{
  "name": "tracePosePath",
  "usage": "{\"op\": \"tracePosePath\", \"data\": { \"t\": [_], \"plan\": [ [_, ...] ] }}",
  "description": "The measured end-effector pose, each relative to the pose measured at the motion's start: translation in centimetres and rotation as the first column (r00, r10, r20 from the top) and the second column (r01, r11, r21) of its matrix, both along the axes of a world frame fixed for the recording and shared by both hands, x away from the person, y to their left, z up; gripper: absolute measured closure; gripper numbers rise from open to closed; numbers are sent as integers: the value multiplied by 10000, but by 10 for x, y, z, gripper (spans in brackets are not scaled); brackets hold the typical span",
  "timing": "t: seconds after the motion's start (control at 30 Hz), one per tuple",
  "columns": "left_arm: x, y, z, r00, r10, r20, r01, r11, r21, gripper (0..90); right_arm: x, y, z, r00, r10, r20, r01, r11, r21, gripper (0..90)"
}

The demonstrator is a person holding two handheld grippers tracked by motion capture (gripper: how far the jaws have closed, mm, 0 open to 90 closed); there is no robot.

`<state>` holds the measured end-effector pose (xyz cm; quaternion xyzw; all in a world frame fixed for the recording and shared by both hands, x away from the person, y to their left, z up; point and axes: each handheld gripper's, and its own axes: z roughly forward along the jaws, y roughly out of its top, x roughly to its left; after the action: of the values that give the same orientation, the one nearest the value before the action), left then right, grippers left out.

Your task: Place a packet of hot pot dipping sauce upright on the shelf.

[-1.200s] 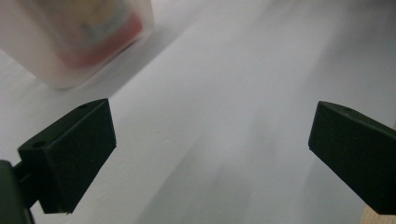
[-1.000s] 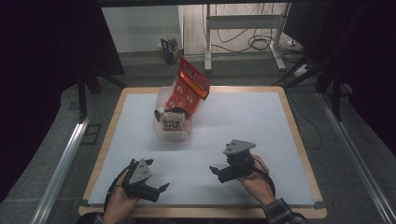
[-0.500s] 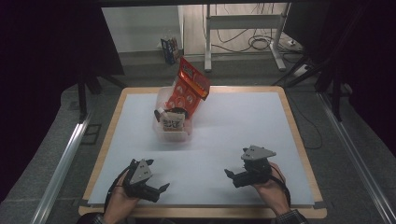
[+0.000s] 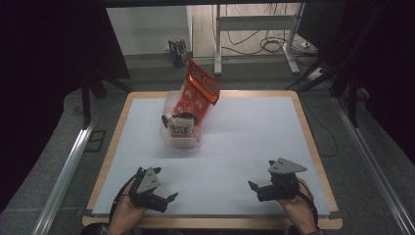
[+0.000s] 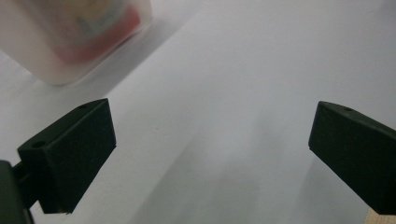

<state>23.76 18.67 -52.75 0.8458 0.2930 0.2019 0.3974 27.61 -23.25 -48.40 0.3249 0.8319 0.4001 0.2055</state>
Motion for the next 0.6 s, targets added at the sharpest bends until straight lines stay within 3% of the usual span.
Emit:
{"op": "tracePosePath", "data": {
  "t": [0.6],
  "plan": [
    [1, -2, -2, 9999, -30, -109, 32, 9999, 150, 2, -12, -35, -7, 9947, -959, -363, 957, 9954, -73, 0]
  ]
}}
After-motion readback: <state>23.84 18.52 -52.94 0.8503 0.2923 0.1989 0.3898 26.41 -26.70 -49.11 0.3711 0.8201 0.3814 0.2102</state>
